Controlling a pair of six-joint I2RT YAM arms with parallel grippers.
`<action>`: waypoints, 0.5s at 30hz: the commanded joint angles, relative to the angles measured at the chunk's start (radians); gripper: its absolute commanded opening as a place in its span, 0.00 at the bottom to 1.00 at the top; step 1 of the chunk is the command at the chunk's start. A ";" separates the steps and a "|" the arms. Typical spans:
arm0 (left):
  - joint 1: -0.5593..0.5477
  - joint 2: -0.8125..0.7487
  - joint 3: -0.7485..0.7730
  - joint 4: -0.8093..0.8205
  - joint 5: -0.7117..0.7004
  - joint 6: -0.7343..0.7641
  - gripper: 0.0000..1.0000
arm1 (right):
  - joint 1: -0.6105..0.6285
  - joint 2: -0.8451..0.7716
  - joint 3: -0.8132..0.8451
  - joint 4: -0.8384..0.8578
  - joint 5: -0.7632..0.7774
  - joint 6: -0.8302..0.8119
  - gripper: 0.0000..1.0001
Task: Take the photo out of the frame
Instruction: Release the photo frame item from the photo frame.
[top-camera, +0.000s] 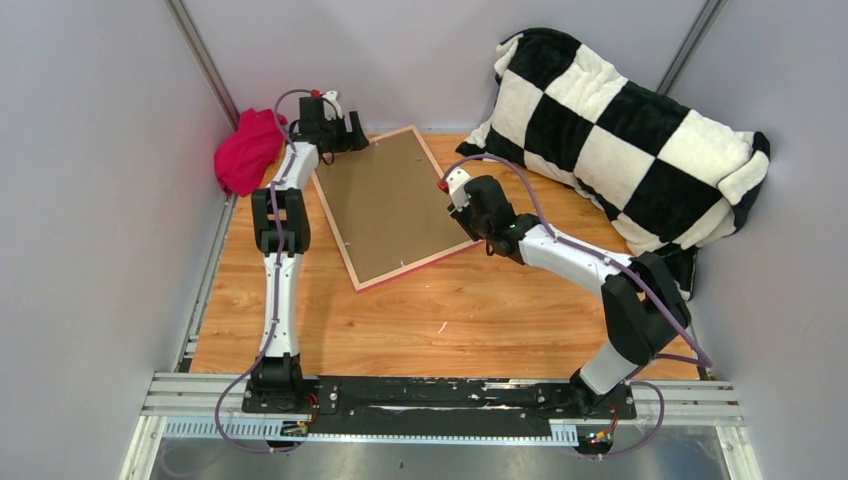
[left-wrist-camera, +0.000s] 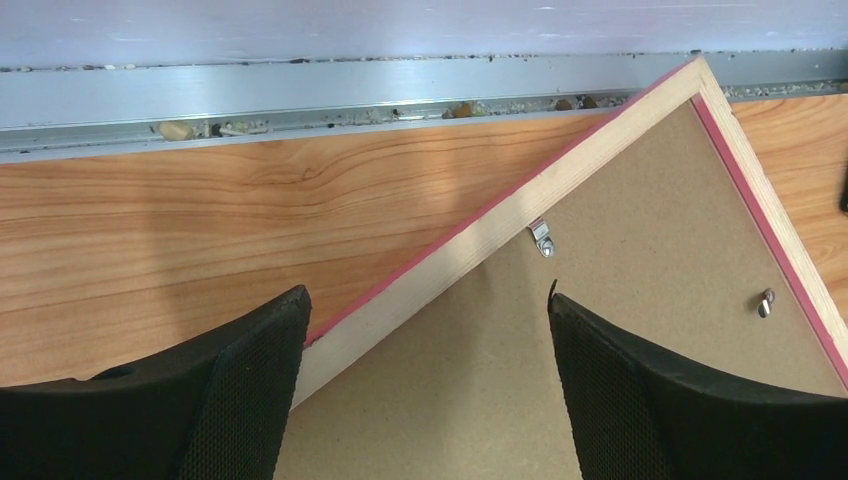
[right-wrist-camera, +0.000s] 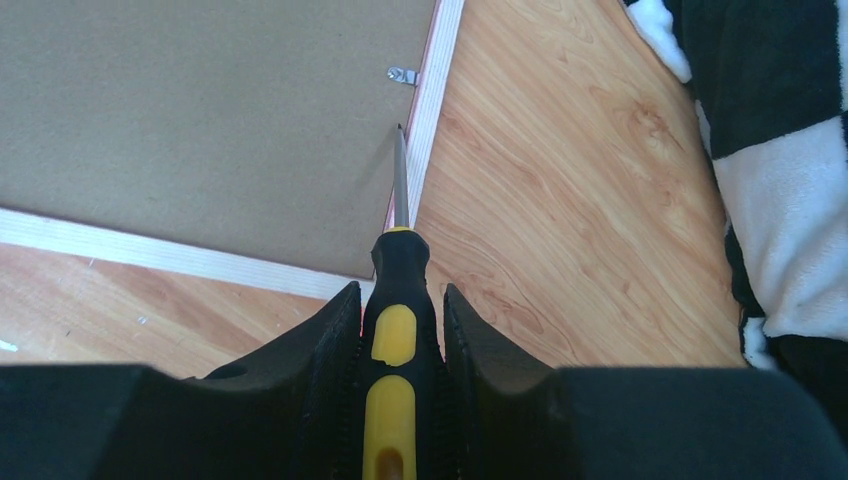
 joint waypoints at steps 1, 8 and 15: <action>0.004 0.045 0.021 -0.044 0.039 -0.028 0.86 | -0.013 0.055 0.015 0.058 0.056 -0.026 0.00; 0.004 0.042 -0.006 -0.045 0.075 -0.049 0.81 | -0.013 0.133 0.011 0.101 0.065 -0.050 0.00; 0.004 0.009 -0.094 -0.021 0.130 -0.054 0.62 | -0.025 0.173 -0.001 0.105 0.019 -0.045 0.00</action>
